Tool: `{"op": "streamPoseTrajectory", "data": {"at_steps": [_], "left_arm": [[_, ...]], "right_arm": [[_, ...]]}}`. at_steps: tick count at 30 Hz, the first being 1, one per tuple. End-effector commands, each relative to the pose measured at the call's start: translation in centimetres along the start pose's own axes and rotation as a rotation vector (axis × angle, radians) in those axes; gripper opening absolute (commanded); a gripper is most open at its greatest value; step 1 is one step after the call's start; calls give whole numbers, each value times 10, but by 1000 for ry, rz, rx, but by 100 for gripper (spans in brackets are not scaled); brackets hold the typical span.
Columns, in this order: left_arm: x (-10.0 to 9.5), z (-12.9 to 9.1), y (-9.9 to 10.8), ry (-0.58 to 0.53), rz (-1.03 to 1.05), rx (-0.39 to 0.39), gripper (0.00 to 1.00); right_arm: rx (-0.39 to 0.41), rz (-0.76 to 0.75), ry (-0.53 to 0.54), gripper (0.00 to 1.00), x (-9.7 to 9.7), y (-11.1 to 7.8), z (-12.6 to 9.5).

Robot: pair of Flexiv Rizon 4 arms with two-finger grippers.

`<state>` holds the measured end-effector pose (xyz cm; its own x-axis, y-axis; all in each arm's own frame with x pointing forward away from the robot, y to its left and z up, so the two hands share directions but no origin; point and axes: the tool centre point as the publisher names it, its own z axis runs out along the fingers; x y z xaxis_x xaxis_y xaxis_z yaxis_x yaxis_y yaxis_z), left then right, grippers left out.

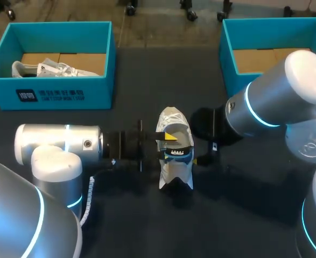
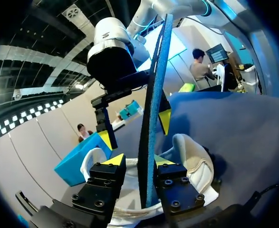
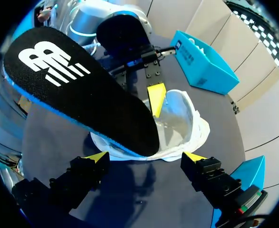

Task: Take the shoe out of the shoebox, open the shoe tongue, remove and reinsert the insole, then place the shoe into the shoebox

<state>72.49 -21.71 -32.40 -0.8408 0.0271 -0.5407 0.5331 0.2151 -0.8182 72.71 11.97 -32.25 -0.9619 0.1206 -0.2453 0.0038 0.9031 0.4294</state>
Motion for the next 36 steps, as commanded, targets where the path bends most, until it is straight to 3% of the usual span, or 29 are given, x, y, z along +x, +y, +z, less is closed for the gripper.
{"op": "streamPoseTrajectory", "data": {"at_steps": [1,5,7,9,11,19,36], "left_arm": [[3,-6,-14,14,-4,-49,34],[5,-7,-19,29,4,-79,28],[7,-7,-22,38,4,-85,21],[9,-7,-22,46,8,-87,6],[11,-5,-20,55,14,-93,0],[17,0,-11,83,43,-96,0],[5,11,25,70,62,-126,0]], "right_arm": [[-1,0,-1,100,1,-1,0],[-1,0,-1,100,1,-1,0],[-1,0,-1,100,1,-1,0],[-1,0,-1,100,1,-1,0],[-1,0,-1,100,1,-1,0],[-1,0,-1,100,1,-1,0],[-1,0,-1,100,1,-1,0]]}}
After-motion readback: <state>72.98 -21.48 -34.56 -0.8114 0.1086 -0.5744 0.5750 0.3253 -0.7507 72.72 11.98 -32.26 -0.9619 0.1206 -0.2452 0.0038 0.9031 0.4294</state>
